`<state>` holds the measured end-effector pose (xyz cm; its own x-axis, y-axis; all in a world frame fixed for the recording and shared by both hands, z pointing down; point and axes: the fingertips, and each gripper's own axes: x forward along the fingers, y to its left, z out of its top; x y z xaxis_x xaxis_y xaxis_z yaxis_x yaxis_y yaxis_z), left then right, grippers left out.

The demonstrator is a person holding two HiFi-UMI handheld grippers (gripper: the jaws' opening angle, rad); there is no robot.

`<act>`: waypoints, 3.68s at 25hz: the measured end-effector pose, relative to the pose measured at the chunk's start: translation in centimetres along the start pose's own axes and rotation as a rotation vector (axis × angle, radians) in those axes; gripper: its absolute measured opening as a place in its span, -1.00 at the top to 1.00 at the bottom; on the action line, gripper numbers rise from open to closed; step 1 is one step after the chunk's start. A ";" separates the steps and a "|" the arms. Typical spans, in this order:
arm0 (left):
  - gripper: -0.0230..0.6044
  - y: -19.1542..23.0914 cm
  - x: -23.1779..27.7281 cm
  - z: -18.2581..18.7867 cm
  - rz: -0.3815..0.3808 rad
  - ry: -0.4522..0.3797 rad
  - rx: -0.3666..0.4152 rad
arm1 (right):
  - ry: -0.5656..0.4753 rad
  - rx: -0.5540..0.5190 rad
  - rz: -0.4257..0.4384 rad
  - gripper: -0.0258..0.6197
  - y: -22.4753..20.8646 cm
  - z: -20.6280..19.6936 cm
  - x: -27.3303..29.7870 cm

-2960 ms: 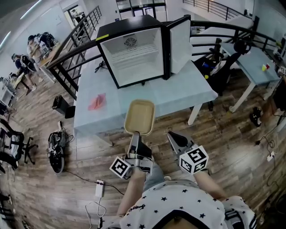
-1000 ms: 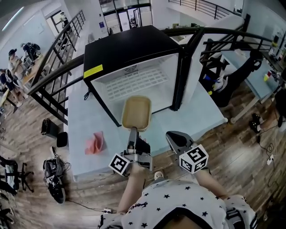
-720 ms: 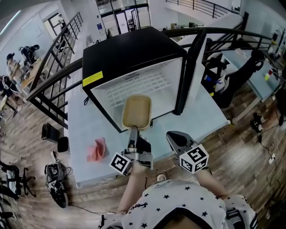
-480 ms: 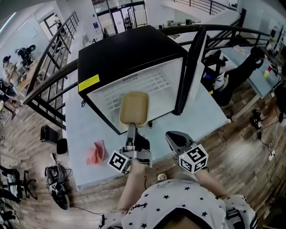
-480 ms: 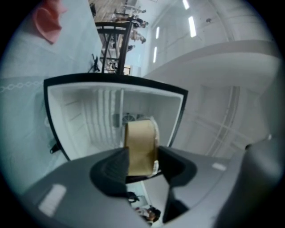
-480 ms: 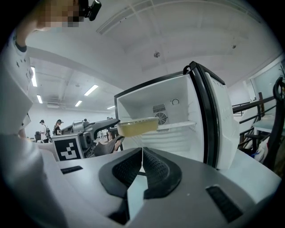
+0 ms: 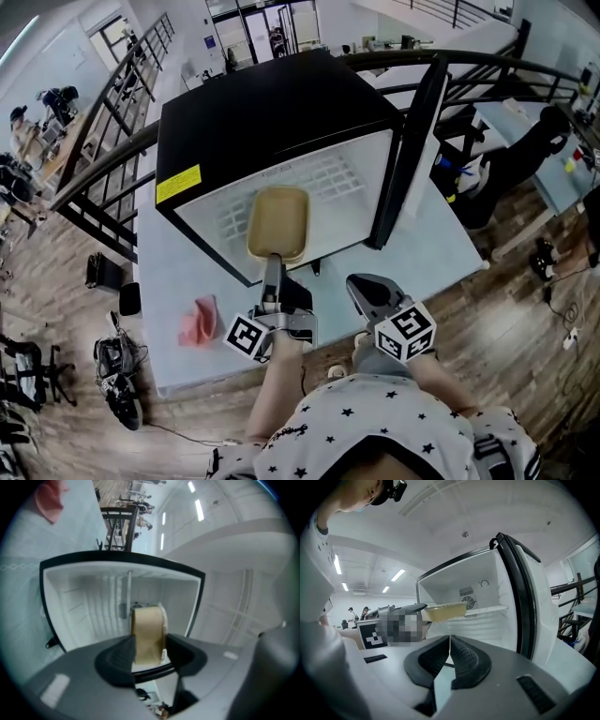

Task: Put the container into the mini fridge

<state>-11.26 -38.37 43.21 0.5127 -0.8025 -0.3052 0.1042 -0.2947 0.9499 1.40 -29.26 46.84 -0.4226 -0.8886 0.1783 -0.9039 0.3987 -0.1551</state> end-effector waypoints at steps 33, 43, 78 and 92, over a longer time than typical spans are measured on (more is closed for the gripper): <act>0.28 2.4 7.7 0.4 0.110 -0.318 0.080 | 0.015 -0.016 0.273 0.85 -7.9 2.9 4.4; 0.27 2.6 8.6 0.6 0.126 -0.367 0.113 | 0.015 -0.020 0.314 0.85 -8.2 2.6 4.7; 0.91 3.5 -1.4 -3.1 0.429 -0.179 0.524 | 0.026 -0.043 0.413 0.85 -3.2 2.2 2.3; 0.91 2.0 -9.0 -10.7 0.555 0.045 0.826 | 0.043 -0.028 0.410 0.85 0.2 0.1 -5.6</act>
<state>-6.53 -26.15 48.58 0.3425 -0.9207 0.1871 -0.7773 -0.1659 0.6068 3.59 -24.23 45.70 -0.7497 -0.6449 0.1482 -0.6615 0.7240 -0.1957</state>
